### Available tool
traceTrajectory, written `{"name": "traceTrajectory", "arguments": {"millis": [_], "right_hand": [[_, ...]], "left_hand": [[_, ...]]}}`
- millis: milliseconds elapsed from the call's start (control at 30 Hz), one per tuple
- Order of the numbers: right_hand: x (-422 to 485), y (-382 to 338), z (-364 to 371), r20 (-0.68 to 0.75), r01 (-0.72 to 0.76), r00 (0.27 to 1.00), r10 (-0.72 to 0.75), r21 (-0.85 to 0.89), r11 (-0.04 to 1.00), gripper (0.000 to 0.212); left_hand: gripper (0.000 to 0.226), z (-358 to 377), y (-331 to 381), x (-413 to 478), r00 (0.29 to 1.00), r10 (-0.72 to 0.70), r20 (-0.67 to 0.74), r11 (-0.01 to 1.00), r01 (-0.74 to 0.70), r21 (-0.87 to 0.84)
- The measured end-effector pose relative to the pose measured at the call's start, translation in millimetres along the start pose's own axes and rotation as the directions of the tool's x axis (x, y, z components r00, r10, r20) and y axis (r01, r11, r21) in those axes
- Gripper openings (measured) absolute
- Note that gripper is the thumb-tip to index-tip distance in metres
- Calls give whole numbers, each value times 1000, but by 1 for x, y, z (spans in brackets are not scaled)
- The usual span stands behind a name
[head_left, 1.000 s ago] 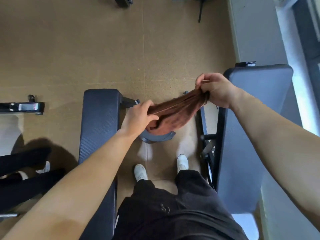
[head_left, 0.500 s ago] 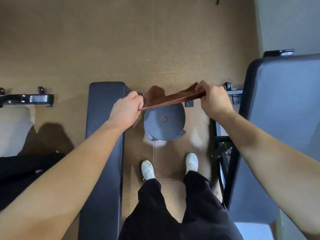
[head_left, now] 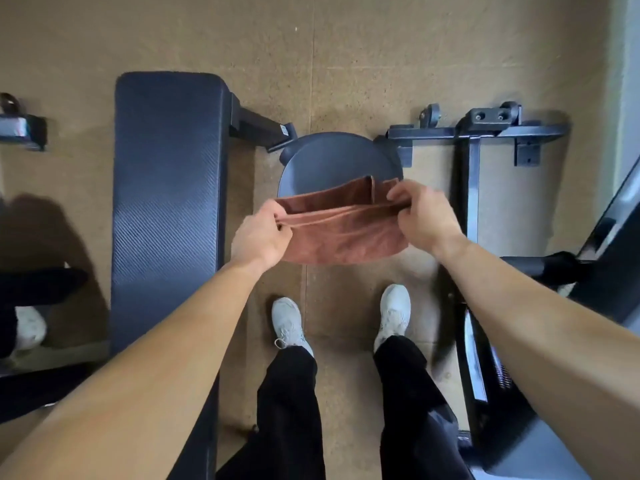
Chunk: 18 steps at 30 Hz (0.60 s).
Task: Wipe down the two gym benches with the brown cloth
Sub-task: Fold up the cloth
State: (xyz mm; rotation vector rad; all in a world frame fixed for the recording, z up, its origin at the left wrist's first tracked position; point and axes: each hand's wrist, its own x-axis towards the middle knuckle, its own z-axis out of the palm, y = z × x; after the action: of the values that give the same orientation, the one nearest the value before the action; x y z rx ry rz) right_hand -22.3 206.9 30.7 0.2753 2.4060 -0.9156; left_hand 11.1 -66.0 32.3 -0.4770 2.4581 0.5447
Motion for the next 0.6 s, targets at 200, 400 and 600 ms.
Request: {"name": "traceTrajectory", "arguments": {"millis": [200,400,600], "right_hand": [[42,-3,39,-221,-73,975,-20,-404,912,65],[-8,-9,110,119,65,989,-92,215,974,58],[1,-46,124,437,-453,887,145,770,448,47]], "left_hand": [[82,56,-18,42,922,-369,115,799,378,-468],[25,65,-28,29,892,-425,-155,789,280,-547],[21,26,21,1,948,-171,-267,800,-24,-599]]}}
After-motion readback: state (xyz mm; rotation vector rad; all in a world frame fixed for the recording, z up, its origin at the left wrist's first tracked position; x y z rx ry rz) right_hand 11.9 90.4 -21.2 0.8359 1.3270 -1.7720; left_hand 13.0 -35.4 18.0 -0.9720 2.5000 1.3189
